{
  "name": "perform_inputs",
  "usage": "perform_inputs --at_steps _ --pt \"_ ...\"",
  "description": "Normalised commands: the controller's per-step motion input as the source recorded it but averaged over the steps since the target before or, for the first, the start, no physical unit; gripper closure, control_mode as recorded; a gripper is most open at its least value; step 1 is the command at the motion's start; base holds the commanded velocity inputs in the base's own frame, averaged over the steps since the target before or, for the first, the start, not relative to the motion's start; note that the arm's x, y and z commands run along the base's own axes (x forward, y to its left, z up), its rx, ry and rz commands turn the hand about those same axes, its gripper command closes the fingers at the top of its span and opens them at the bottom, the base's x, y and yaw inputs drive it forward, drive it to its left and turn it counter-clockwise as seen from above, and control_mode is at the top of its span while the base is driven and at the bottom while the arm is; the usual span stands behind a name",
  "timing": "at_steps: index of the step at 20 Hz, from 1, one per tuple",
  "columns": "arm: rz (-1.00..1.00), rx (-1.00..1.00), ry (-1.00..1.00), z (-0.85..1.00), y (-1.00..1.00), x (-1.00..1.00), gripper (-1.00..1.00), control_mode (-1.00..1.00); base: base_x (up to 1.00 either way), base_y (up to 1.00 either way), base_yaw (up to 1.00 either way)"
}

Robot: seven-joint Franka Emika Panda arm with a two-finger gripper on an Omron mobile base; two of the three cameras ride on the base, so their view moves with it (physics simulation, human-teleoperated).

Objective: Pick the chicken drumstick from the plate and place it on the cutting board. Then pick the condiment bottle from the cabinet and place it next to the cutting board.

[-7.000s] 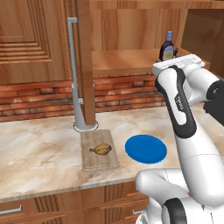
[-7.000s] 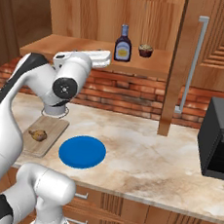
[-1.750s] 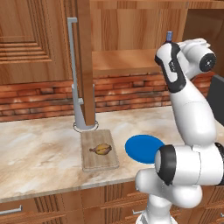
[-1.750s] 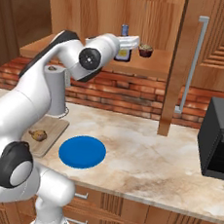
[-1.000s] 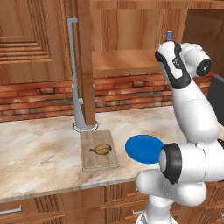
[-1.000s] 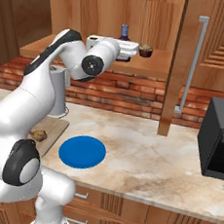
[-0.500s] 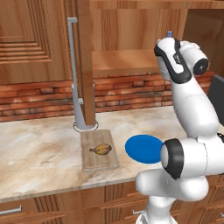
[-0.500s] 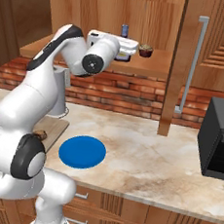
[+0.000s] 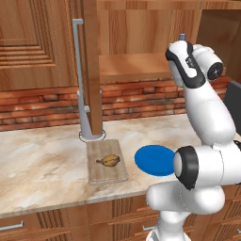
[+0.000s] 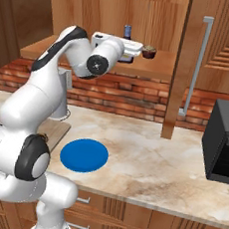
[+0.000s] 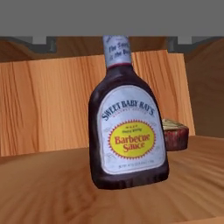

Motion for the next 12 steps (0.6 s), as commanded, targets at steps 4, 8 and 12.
perform_inputs --at_steps 4,8,12 --pt "-0.02 0.00 0.04 0.13 0.04 0.12 -1.00 -1.00 0.00 0.00 0.00" --pt "-0.02 0.01 0.03 0.23 0.09 0.11 -1.00 -1.00 0.00 0.00 0.00" --pt "-0.03 0.03 0.02 0.28 0.11 0.06 -1.00 -1.00 0.00 0.00 0.00"
